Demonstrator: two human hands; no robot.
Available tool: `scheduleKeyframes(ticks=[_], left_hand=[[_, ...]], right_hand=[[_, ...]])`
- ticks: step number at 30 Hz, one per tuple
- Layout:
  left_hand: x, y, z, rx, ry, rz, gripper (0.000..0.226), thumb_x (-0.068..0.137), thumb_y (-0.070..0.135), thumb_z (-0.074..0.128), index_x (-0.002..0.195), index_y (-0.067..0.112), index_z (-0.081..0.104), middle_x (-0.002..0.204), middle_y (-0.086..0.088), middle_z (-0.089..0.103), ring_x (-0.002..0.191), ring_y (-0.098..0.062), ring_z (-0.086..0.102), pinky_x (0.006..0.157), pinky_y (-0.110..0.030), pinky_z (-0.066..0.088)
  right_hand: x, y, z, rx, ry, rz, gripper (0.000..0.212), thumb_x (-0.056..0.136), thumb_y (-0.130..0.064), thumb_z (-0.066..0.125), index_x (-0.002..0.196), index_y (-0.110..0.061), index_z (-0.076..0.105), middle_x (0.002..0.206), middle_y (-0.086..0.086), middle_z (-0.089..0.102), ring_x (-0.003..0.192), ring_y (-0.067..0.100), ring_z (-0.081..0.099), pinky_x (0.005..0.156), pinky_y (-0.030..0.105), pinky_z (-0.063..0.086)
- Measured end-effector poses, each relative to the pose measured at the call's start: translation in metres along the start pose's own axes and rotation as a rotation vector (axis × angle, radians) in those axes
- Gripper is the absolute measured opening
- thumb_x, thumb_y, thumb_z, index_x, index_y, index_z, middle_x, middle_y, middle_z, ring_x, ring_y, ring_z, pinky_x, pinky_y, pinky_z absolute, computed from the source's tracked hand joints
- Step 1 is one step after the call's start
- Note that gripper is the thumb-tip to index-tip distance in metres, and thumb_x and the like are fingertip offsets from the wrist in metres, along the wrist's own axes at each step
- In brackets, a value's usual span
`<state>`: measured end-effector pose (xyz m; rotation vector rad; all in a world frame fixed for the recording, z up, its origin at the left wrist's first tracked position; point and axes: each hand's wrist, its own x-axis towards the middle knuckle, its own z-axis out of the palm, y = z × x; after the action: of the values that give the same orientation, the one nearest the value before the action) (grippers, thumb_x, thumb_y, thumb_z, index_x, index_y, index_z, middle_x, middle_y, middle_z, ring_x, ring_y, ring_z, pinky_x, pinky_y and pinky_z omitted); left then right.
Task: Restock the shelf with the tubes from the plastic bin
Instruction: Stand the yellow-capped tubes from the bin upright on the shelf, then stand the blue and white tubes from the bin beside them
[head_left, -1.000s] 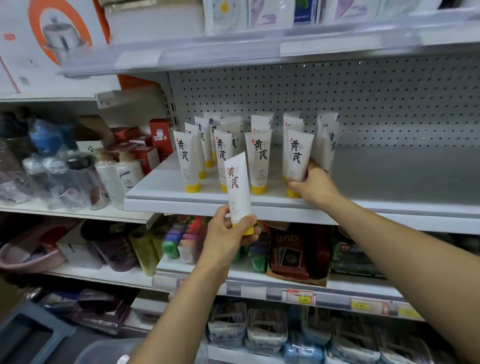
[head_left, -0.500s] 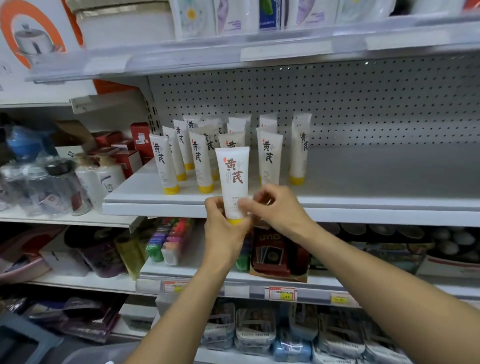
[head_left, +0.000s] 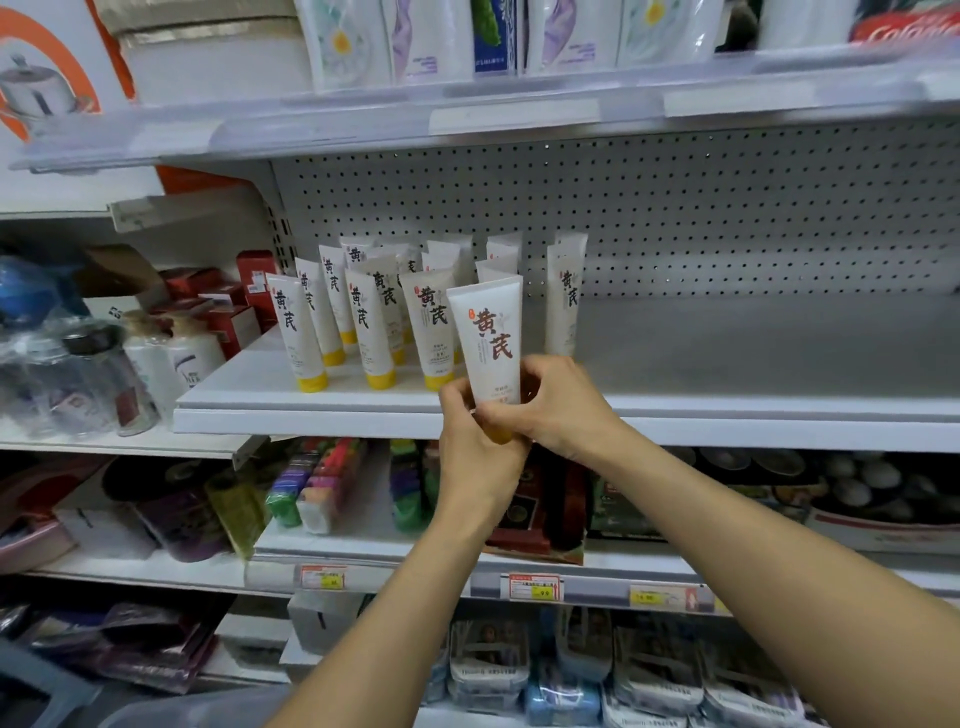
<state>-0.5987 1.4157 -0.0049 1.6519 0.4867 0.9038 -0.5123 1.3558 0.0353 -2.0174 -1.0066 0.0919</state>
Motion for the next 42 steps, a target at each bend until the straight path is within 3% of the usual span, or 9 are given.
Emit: scheduleKeyframes(ticks=[3, 6, 9, 13, 18, 30, 35, 38, 42], left_hand=[[0.003, 0.01, 0.011, 0.051, -0.059, 0.037, 0.061, 0.072, -0.001, 0.071, 0.116, 0.024, 0.037, 0.104, 0.009, 0.062, 0.095, -0.007, 0.064, 0.077, -0.025, 0.056], [0.008, 0.017, 0.018, 0.029, -0.13, 0.014, 0.061, 0.075, -0.002, 0.068, 0.12, 0.024, 0.037, 0.107, 0.016, 0.057, 0.099, -0.001, 0.06, 0.088, -0.034, 0.055], [0.013, 0.019, 0.015, 0.059, -0.179, -0.065, 0.055, 0.082, 0.015, 0.072, 0.124, 0.025, 0.039, 0.12, 0.011, 0.052, 0.113, -0.004, 0.052, 0.098, -0.03, 0.046], [0.02, 0.005, -0.002, 0.074, -0.131, -0.196, 0.035, 0.085, 0.024, 0.069, 0.114, 0.026, 0.051, 0.116, 0.008, 0.06, 0.101, -0.012, 0.059, 0.091, -0.035, 0.05], [0.021, -0.006, -0.018, 0.104, -0.094, -0.265, 0.018, 0.087, 0.025, 0.067, 0.103, 0.026, 0.059, 0.105, 0.007, 0.062, 0.104, -0.02, 0.061, 0.096, -0.044, 0.05], [0.018, -0.012, -0.04, 0.056, -0.085, -0.282, 0.013, 0.091, 0.017, 0.062, 0.104, 0.017, 0.06, 0.095, -0.002, 0.065, 0.084, -0.015, 0.065, 0.079, -0.034, 0.054], [0.015, -0.03, -0.058, 0.131, -0.085, -0.257, 0.009, 0.09, 0.016, 0.062, 0.098, 0.019, 0.061, 0.093, -0.005, 0.067, 0.086, -0.02, 0.067, 0.08, -0.036, 0.054], [0.01, -0.042, -0.069, 0.155, -0.129, -0.247, 0.007, 0.09, 0.012, 0.063, 0.096, 0.015, 0.061, 0.089, -0.007, 0.066, 0.078, -0.02, 0.066, 0.072, -0.031, 0.053], [-0.001, -0.057, -0.097, 0.163, -0.193, -0.265, 0.008, 0.091, 0.012, 0.062, 0.093, 0.02, 0.059, 0.089, -0.008, 0.065, 0.078, -0.02, 0.066, 0.076, -0.035, 0.054]], right_hand=[[0.001, 0.0, -0.008, -0.062, 0.052, -0.034, 0.043, 0.06, -0.044, 0.069, 0.098, -0.023, 0.064, 0.09, -0.007, 0.071, 0.086, 0.012, 0.067, 0.073, 0.038, 0.058], [0.009, 0.009, -0.02, -0.069, 0.074, -0.006, 0.043, 0.062, -0.035, 0.071, 0.101, -0.019, 0.062, 0.091, -0.005, 0.07, 0.087, 0.014, 0.066, 0.072, 0.038, 0.057], [0.022, 0.023, -0.036, -0.059, 0.084, 0.093, 0.042, 0.063, -0.025, 0.074, 0.099, -0.01, 0.058, 0.089, 0.001, 0.067, 0.085, 0.019, 0.064, 0.068, 0.036, 0.055], [0.038, 0.04, -0.049, -0.036, 0.082, 0.18, 0.038, 0.068, -0.013, 0.075, 0.1, -0.007, 0.055, 0.092, 0.005, 0.061, 0.087, 0.024, 0.06, 0.061, 0.027, 0.041], [0.052, 0.054, -0.038, -0.084, 0.022, 0.23, 0.045, 0.073, -0.013, 0.074, 0.111, -0.006, 0.052, 0.107, 0.008, 0.061, 0.098, 0.026, 0.059, 0.074, 0.029, 0.045], [0.053, 0.063, -0.026, -0.018, 0.063, 0.285, 0.053, 0.077, -0.017, 0.074, 0.122, -0.009, 0.045, 0.121, 0.007, 0.059, 0.109, 0.027, 0.058, 0.079, 0.03, 0.047], [0.018, 0.056, -0.019, -0.117, 0.256, 0.249, 0.038, 0.084, -0.031, 0.064, 0.111, -0.014, 0.043, 0.105, 0.001, 0.058, 0.095, 0.023, 0.058, 0.073, 0.035, 0.045], [-0.013, 0.052, -0.008, -0.149, 0.342, 0.22, 0.029, 0.085, -0.025, 0.058, 0.107, -0.022, 0.039, 0.1, -0.005, 0.053, 0.087, 0.018, 0.054, 0.072, 0.035, 0.043], [-0.044, 0.035, 0.025, -0.207, 0.259, 0.155, 0.027, 0.086, -0.025, 0.057, 0.11, -0.024, 0.044, 0.097, -0.009, 0.055, 0.084, 0.014, 0.056, 0.073, 0.038, 0.049]])
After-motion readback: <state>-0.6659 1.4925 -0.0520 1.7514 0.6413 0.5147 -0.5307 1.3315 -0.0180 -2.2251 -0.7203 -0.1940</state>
